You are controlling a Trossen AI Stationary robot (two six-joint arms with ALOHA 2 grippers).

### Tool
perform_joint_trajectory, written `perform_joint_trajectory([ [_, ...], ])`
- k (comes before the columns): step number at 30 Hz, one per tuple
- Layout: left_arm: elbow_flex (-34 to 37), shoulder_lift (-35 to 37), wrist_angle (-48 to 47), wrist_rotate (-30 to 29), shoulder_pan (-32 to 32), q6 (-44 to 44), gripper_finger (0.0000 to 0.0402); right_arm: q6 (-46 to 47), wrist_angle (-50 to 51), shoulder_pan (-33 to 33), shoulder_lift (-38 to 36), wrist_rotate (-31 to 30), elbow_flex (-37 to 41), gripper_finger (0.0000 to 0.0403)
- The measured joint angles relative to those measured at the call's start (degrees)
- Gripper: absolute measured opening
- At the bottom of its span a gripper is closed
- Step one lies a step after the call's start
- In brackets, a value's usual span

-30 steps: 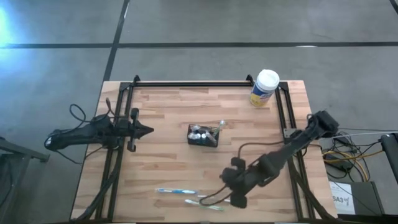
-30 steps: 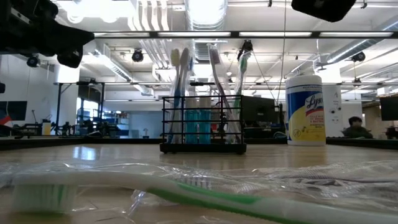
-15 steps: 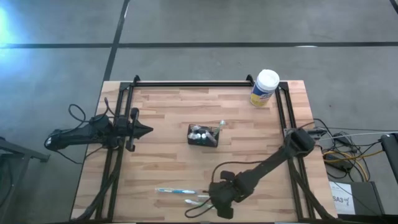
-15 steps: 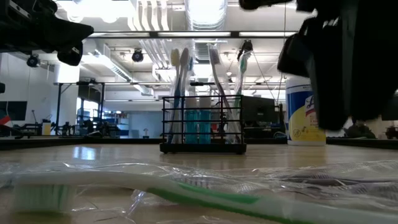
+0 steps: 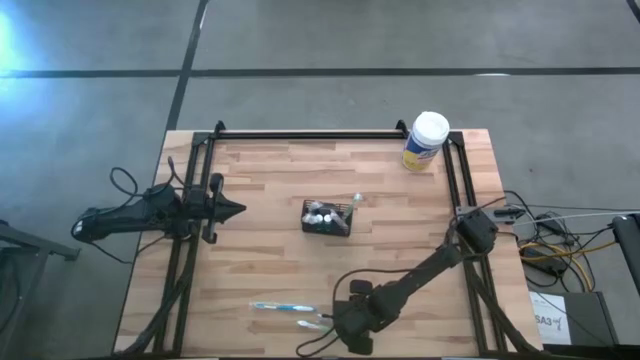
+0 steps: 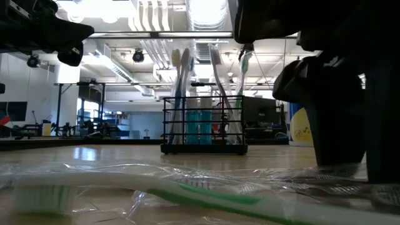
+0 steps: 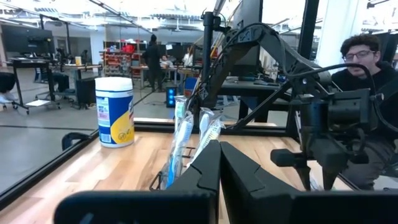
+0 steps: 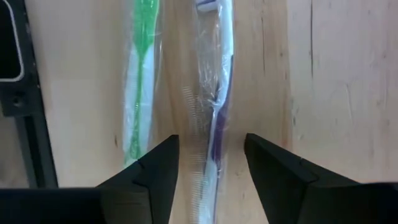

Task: Pick & Place toothbrushing station
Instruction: Put the violet toothbrush into the wire organizer

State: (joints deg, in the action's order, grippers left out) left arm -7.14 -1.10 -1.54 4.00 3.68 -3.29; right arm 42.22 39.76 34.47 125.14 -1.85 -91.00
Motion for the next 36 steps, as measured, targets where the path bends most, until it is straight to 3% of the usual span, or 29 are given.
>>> perform_joint_trajectory([
  [5,0.0,0.0,-0.08,-0.01,0.0,0.0,0.0009,-1.7,0.45,-0.31,0.0,-0.32,0.04,0.0135],
  [11,0.02,0.0,-0.2,-0.01,0.0,0.0,0.0009,-2.47,2.32,-0.29,0.08,-3.34,-0.65,0.0024],
  [18,0.07,0.0,-0.21,-0.01,0.0,0.02,0.001,-0.42,5.64,-0.12,-3.09,-9.68,-0.56,0.0015],
  [24,0.09,0.0,-0.22,-0.02,0.0,-0.72,0.001,0.06,6.89,1.3,-10.48,-18.71,-0.57,0.0015],
  [26,0.18,-0.17,-0.08,-0.06,0.0,-2.29,0.001,-0.71,6.16,2.17,-13.02,-24.32,-0.57,0.0015],
  [30,1.75,-1.67,3.02,0.1,-0.03,-4.69,0.001,-7.22,-1.13,2.45,-16.73,-34.48,0.09,0.0014],
  [36,6.6,-7.63,16.23,6.02,-0.18,-7.39,0.0018,-22.65,-15.59,0.12,-17.92,-35.82,2.18,0.0014],
])
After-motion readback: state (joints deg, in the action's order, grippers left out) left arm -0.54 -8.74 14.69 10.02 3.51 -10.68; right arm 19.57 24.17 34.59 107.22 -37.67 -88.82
